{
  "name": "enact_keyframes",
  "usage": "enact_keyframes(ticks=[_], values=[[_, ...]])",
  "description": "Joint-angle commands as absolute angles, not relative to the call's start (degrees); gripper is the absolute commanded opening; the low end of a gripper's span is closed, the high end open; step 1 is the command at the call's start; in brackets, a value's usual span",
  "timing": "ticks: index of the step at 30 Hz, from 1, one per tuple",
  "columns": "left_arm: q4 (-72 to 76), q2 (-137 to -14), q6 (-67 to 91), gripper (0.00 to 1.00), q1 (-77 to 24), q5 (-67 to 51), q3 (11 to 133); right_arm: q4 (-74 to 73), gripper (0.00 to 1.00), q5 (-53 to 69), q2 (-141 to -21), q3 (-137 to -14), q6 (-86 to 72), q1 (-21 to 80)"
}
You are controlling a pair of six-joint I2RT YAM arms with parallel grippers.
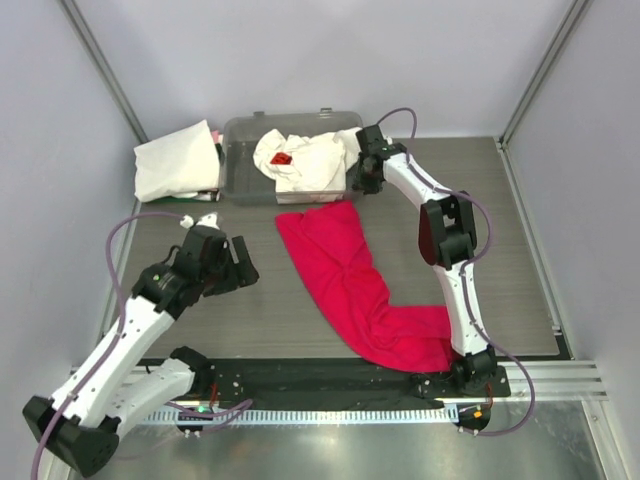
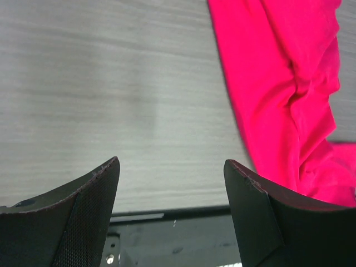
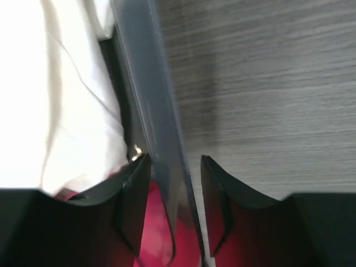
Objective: Fold and stack the t-shirts
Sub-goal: Fold the tshirt
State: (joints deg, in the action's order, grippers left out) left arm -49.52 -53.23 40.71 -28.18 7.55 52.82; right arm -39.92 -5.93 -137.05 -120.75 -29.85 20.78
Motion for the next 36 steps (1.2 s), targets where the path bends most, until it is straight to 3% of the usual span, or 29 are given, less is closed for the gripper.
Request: enact_keyframes(ticks=[1,3,4,10,17,18,19,20,22,28,31,36], values=[[-52.5,-46.0,43.8,0.77,-28.5,6.9,51.1,-41.6,0.32,-11.9,-136.1,-127.0,-28.0,20.0],[-53.6,-43.6,43.3,0.77,-28.5,7.6,50.4,-41.7,0.04,-14.3,-135.5,-126.3,-27.9,19.4],[-54.4,-43.2,43.1,0.77,-28.5,7.6,50.4,-41.7,0.01,-17.0,-134.9,-124.8,-27.8,18.6],[-54.3,-42.9,42.9,0.75,-28.5,4.3,50.9,-42.2,0.01,-22.8,-129.1,-116.6,-26.5,11.0],[-56.6,-42.4,41.5,0.75,-28.5,2.4,52.6,-44.9,0.02,-33.4,-125.2,-112.2,-23.6,-5.3],[-56.7,-42.3,41.5,0.75,-28.5,1.9,52.6,-46.7,0.1,-34.2,-125.2,-113.1,-24.5,-8.8],[-56.7,-42.3,41.5,0.75,-28.4,1.4,53.0,-47.5,0.24,-34.0,-125.3,-115.4,-25.7,-10.4],[-57.0,-42.4,41.5,0.75,-28.5,0.4,53.3,-48.2,0.71,-33.6,-125.6,-116.6,-25.9,-11.4],[-58.4,-42.3,41.5,0.75,-28.5,0.3,53.9,-50.0,0.99,-34.4,-126.0,-119.7,-25.8,-12.1],[-59.3,-40.1,41.5,0.75,-28.5,1.5,53.3,-55.7,1.0,-33.7,-122.7,-129.8,-26.0,-6.5],[-60.7,-39.6,39.7,0.75,-28.5,4.5,54.1,-53.6,1.0,-34.2,-115.3,-122.4,-25.7,3.9],[-63.2,-38.2,36.9,0.75,-28.5,11.3,56.5,-42.8,0.98,-19.4,-106.4,-104.9,-28.6,23.9]])
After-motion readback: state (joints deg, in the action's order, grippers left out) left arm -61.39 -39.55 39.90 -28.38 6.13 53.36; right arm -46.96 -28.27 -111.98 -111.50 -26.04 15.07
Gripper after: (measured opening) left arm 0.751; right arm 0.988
